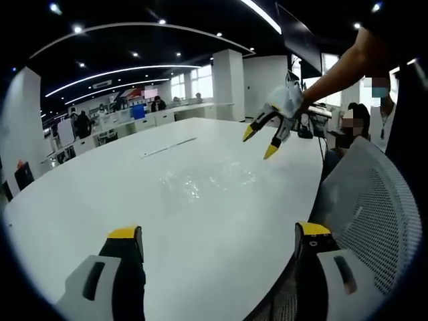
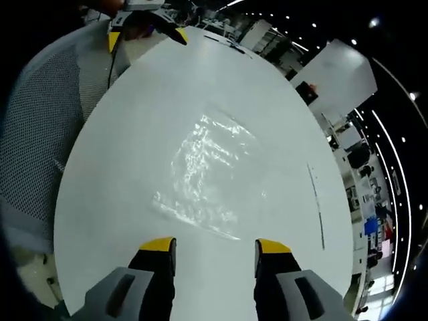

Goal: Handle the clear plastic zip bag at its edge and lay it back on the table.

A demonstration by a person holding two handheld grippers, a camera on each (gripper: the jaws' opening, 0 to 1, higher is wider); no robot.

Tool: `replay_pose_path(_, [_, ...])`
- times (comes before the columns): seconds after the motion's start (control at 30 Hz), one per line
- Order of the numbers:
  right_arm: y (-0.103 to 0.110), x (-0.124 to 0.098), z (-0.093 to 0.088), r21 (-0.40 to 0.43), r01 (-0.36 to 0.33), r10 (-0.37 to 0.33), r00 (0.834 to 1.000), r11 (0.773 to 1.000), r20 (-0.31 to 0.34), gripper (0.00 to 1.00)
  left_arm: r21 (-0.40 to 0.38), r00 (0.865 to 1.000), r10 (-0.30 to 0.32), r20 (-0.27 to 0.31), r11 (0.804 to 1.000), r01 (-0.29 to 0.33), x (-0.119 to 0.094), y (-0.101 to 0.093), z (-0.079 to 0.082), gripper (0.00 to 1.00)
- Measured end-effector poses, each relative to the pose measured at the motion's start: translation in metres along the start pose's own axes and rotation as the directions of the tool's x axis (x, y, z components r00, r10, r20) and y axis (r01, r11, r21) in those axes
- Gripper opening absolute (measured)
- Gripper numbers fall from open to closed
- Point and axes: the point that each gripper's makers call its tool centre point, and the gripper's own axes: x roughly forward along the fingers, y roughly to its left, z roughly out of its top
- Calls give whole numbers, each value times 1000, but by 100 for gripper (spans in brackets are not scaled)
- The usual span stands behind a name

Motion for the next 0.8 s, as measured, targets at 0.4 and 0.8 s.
replay_pose_path(0.4, [10, 15, 3, -16, -72, 72, 997, 997, -9, 43, 2, 1000, -9, -11, 1000, 9, 1, 1, -6, 93])
replay_pose_path(0.8, [18, 30, 8, 95, -164, 164, 986, 982, 8, 41, 7, 1000, -11, -18, 1000, 11, 1, 1, -7, 92])
